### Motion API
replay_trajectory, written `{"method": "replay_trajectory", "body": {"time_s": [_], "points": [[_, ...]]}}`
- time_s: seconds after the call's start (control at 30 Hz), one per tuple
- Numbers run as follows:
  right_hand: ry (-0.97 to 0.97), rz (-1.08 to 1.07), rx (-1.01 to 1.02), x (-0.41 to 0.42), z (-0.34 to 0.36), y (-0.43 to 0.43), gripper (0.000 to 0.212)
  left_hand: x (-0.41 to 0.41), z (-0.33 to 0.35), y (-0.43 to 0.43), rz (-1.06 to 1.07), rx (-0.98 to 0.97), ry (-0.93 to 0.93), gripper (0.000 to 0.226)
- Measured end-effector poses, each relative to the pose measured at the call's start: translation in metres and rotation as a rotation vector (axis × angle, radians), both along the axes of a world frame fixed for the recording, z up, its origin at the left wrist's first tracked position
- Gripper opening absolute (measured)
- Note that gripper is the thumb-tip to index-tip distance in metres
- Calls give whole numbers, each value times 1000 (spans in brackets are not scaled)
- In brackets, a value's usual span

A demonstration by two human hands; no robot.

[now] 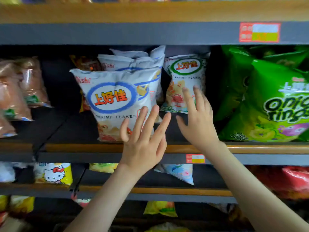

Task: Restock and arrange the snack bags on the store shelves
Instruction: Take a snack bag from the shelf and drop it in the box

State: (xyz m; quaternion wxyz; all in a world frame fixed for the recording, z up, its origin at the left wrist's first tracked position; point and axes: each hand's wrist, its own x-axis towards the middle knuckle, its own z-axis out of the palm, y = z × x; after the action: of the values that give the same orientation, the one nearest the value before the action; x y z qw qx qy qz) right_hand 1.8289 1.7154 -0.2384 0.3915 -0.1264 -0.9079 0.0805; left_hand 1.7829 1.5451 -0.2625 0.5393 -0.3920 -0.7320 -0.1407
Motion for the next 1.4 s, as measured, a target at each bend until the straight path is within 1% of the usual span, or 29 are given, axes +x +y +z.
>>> {"method": "replay_trajectory", "body": {"time_s": [0.03, 0.07, 0.13, 0.17, 0.23, 0.27, 0.33, 0.37, 0.43, 0.47, 0.5, 0.6, 0.67, 0.73, 0.8, 0.9, 0.97, 1.03, 1.07, 1.17, 1.23, 1.3, 1.4], "points": [[77, 72, -25, 27, -10, -6, 64, 16, -7, 9, -64, 14, -27, 47], [114, 126, -52, 55, -22, -9, 51, 33, -15, 19, -148, 17, -68, 44], [112, 170, -122, 113, -52, -7, 32, 73, -38, 36, -343, -43, -171, 40], [97, 158, -162, 140, -70, -2, 27, 94, -54, 43, -434, -105, -230, 40], [48, 62, -239, 192, -113, 11, 21, 132, -89, 56, -589, -258, -351, 42], [15, -27, -282, 217, -137, 18, 21, 148, -109, 61, -655, -337, -406, 44], [-71, -287, -381, 270, -187, 31, 27, 183, -145, 74, -764, -521, -521, 46], [-145, -447, -447, 297, -212, 34, 33, 200, -162, 82, -803, -617, -567, 45], [-369, -734, -662, 351, -263, 34, 57, 235, -191, 99, -835, -819, -641, 44], [-467, -843, -778, 376, -285, 30, 68, 253, -203, 109, -817, -926, -673, 45], [-560, -942, -859, 400, -299, 25, 72, 269, -216, 120, -778, -1020, -687, 48], [-834, -1117, -1021, 462, -332, 10, 72, 313, -250, 151, -696, -1203, -693, 55], [-955, -1143, -1059, 497, -344, 4, 72, 338, -262, 174, -652, -1333, -697, 62], [-1107, -1108, -1082, 527, -350, 0, 72, 356, -277, 197, -587, -1453, -645, 68], [-1210, -1089, -1094, 547, -349, 2, 73, 372, -293, 216, -530, -1501, -593, 76], [-1244, -1106, -1046, 560, -351, 21, 73, 393, -317, 239, -503, -1558, -606, 78], [-1261, -1048, -1055, 555, -362, 40, 76, 400, -342, 246, -528, -1585, -583, 73], [-1319, -963, -1206, 538, -379, 61, 83, 409, -371, 251, -525, -1670, -597, 68], [-1336, -916, -1303, 527, -390, 71, 87, 413, -385, 253, -505, -1681, -623, 68], [-1304, -770, -1503, 497, -435, 100, 98, 421, -439, 262, -398, -1695, -730, 81], [-1260, -737, -1550, 488, -467, 113, 101, 421, -476, 276, -271, -1724, -802, 90], [-1284, -750, -1449, 491, -496, 114, 100, 418, -511, 286, -203, -1753, -832, 99], [-1289, -783, -1245, 512, -538, 100, 100, 418, -560, 296, -181, -1759, -875, 111]]}}
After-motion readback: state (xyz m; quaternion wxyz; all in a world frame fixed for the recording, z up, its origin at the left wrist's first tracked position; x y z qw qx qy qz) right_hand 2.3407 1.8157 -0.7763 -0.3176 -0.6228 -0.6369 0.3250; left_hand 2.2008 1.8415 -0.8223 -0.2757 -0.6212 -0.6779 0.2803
